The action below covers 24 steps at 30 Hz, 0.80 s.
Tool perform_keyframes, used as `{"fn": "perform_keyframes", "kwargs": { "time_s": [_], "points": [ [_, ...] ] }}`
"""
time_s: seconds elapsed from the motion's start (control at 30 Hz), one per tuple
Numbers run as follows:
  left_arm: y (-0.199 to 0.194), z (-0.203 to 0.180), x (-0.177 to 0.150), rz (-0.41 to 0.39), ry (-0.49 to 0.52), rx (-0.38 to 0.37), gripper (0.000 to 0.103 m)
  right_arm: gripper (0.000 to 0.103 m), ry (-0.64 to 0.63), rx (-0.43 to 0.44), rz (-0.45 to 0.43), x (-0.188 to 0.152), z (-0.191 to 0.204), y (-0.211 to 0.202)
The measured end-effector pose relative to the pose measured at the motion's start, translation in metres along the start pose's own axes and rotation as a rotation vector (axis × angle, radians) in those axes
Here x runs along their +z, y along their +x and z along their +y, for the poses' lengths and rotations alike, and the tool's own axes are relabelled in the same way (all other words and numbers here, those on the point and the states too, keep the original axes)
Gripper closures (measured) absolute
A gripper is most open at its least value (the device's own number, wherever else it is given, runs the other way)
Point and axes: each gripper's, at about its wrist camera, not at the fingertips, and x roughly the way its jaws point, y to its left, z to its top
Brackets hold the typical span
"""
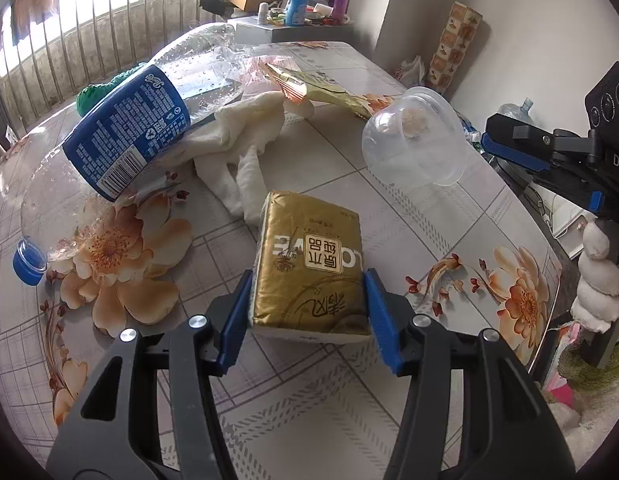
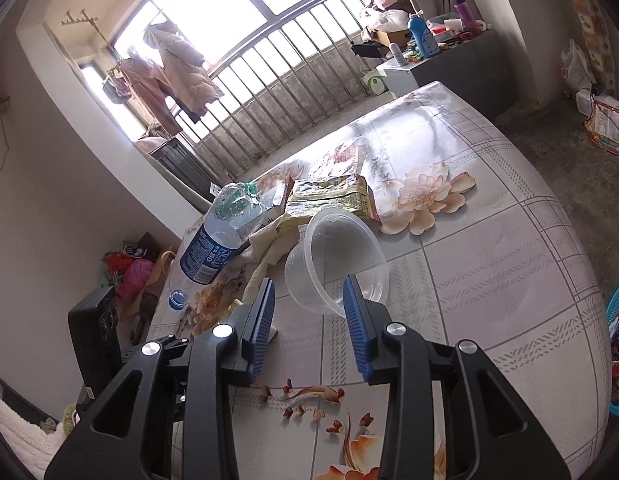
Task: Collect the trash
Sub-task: 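Lift the gold tissue pack and clear bowl and carry both toward the wastebasket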
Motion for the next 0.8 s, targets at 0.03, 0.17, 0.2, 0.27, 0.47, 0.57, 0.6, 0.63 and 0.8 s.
{"fn": "perform_keyframes", "kwargs": {
  "time_s": [0.03, 0.17, 0.2, 0.27, 0.47, 0.57, 0.6, 0.63, 0.8],
  "points": [
    [-0.001, 0.002, -0.001, 0.000, -0.002, 0.000, 0.052, 0.065, -0.015, 0.009, 0.003, 0.003, 0.002, 0.005],
    [0.000, 0.003, 0.000, 0.004, -0.007, -0.001, 0.051, 0.066, -0.051, 0.009, 0.030, 0.010, 0.007, 0.026],
    [0.000, 0.003, -0.001, 0.003, -0.008, -0.002, 0.051, 0.071, -0.053, 0.007, 0.040, 0.009, 0.008, 0.030],
    [-0.001, 0.003, -0.001, 0.002, -0.008, -0.003, 0.051, 0.095, -0.060, 0.009, 0.051, 0.006, 0.010, 0.032],
    [0.002, -0.002, 0.003, -0.003, 0.020, 0.001, 0.051, 0.097, -0.094, 0.032, 0.013, -0.008, 0.015, 0.006],
    [0.004, -0.008, 0.004, 0.000, 0.029, -0.021, 0.051, 0.097, -0.090, 0.008, -0.003, -0.018, 0.012, -0.013],
    [0.004, -0.011, 0.004, 0.000, 0.035, -0.029, 0.051, 0.097, -0.081, 0.003, -0.005, -0.021, 0.010, -0.020],
    [0.004, -0.014, 0.004, 0.000, 0.043, -0.036, 0.051, 0.097, -0.070, -0.004, -0.008, -0.024, 0.007, -0.026],
    [0.005, -0.026, 0.005, -0.003, 0.072, -0.039, 0.045, 0.097, -0.032, -0.031, -0.003, -0.043, 0.000, -0.052]
  ]
}}
